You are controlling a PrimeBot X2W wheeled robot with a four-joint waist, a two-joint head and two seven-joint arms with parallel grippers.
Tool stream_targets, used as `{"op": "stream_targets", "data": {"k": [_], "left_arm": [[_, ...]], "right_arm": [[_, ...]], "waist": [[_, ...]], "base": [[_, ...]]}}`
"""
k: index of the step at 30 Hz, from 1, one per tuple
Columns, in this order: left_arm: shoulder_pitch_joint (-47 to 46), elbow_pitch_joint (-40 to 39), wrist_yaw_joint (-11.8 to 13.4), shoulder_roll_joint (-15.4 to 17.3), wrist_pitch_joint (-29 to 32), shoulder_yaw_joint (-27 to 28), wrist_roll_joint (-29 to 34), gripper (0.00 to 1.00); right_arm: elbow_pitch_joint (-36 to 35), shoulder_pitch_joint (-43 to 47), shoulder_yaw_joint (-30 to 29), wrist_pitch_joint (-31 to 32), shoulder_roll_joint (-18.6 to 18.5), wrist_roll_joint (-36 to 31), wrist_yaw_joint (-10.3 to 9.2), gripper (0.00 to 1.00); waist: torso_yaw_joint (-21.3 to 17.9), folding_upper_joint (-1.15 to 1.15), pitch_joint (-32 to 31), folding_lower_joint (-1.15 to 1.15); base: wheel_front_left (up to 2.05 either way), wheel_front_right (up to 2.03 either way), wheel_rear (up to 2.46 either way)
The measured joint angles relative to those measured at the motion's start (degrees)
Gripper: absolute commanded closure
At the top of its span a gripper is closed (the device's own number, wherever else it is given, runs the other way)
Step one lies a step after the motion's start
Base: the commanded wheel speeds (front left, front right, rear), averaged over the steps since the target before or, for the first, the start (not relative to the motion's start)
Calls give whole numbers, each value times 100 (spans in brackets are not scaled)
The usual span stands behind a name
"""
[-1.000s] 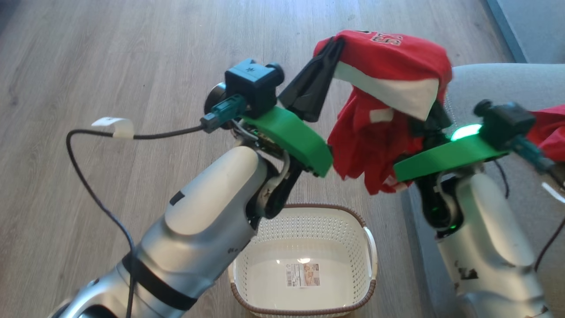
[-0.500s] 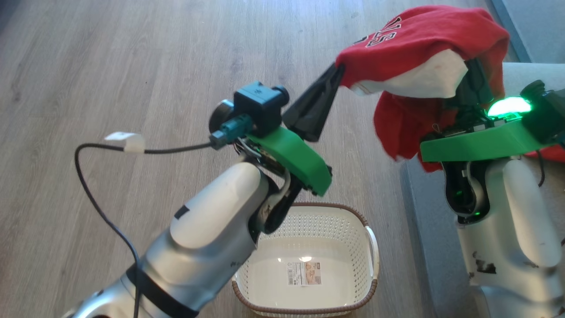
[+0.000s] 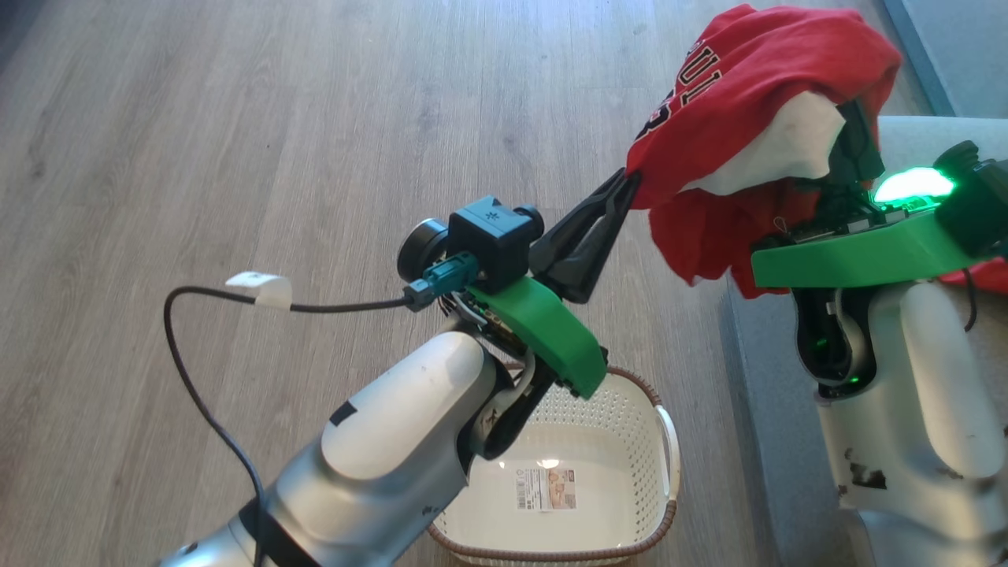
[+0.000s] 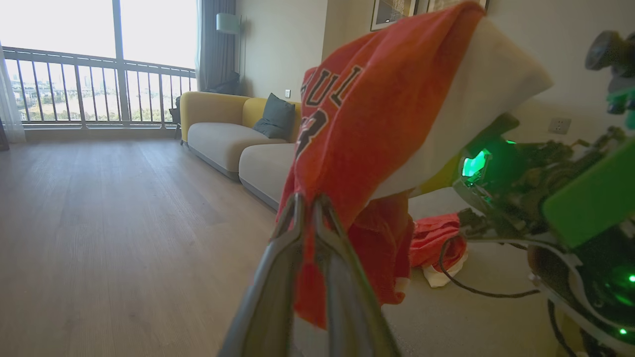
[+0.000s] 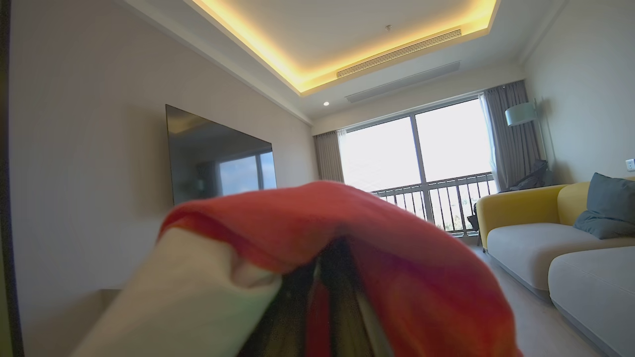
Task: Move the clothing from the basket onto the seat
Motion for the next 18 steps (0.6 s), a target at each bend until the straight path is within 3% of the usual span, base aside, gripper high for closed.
{"op": "stream_targets", "data": {"k": [12, 18], "left_arm": [[551, 233, -234, 8, 0, -103, 382, 0], [971, 407, -415, 16, 1, -91, 1284, 0]], "right_arm": [[-169, -1, -169, -1, 0, -100, -1, 100], [-236, -1, -259, -1, 0, -245, 0, 100]], "waist": [[-18, 0, 4, 0], [-11, 0, 12, 0]], "base": [[0, 0, 0], [0, 0, 0]]}}
